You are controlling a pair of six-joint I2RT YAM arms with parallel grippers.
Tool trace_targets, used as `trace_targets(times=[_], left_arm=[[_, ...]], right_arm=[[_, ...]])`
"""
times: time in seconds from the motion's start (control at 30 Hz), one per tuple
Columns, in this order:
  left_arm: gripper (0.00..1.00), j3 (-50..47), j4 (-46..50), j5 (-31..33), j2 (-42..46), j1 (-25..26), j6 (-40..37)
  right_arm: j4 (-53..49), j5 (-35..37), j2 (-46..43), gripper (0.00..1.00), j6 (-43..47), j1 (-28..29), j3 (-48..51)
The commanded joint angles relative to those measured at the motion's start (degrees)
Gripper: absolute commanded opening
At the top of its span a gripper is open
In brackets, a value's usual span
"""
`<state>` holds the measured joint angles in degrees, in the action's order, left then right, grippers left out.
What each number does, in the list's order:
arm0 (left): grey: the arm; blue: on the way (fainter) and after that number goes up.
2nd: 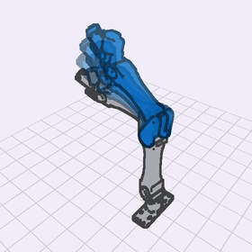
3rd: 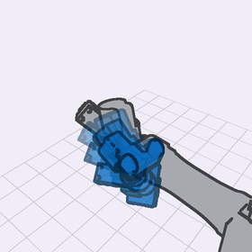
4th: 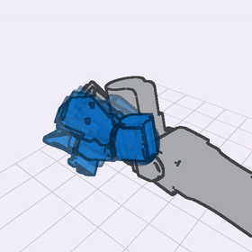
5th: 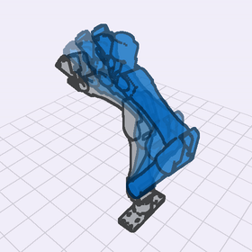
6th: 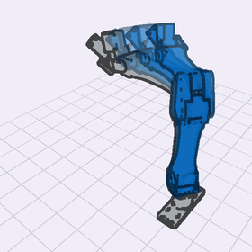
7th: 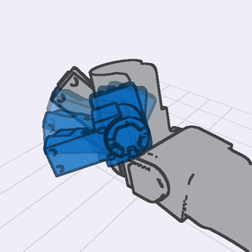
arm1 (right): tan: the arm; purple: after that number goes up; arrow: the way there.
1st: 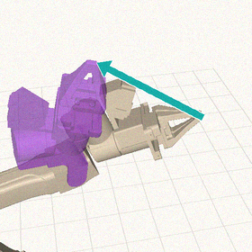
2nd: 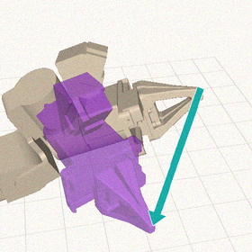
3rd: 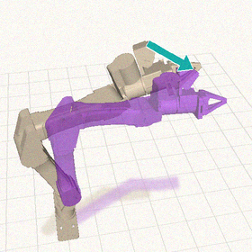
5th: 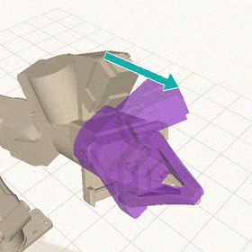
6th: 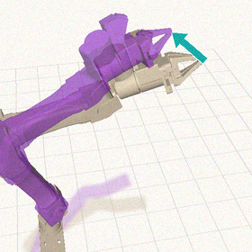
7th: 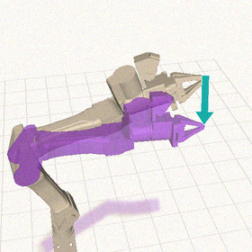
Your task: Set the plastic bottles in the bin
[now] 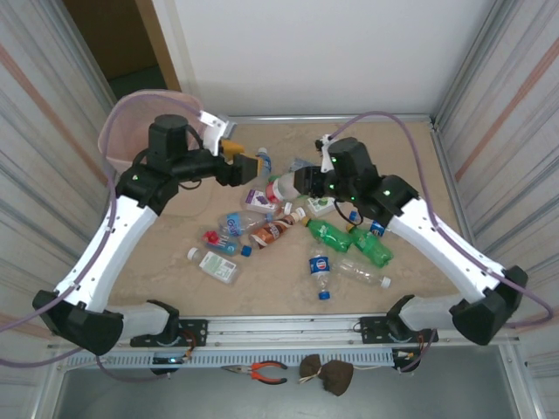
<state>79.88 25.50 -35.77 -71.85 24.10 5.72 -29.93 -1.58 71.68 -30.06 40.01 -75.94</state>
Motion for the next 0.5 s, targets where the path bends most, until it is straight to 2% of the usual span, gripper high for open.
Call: trace_targets(times=[0.0,0.1,0.23,0.37,0.47], left_arm=[[0.81,-2.12,-9.39,-9.59,1.33,0.85,-2.41],[0.81,-3.79,-12.33,-14.65,1.62,2.75,-5.12],[0.86,-3.11,-8.99,-16.03,2.02,6.09,-13.05],[0.89,-1.49,-3.57,-13.10,1.56,8.26,-19.78],[0.89,-0.35,1.24,-7.68,1.57,11.06,-27.50]], right_arm=[[4.58,-0.66,-3.07,0.37,3.82,-1.08,-0.05],[5.06,-2.12,-5.23,0.35,5.51,-1.80,-1.62],[2.63,-5.96,-6.37,0.34,8.40,-1.96,-5.71],[-3.65,-10.84,-5.63,0.32,10.33,-2.13,-10.78],[-8.75,-14.02,-4.67,0.30,10.48,-2.18,-14.74]])
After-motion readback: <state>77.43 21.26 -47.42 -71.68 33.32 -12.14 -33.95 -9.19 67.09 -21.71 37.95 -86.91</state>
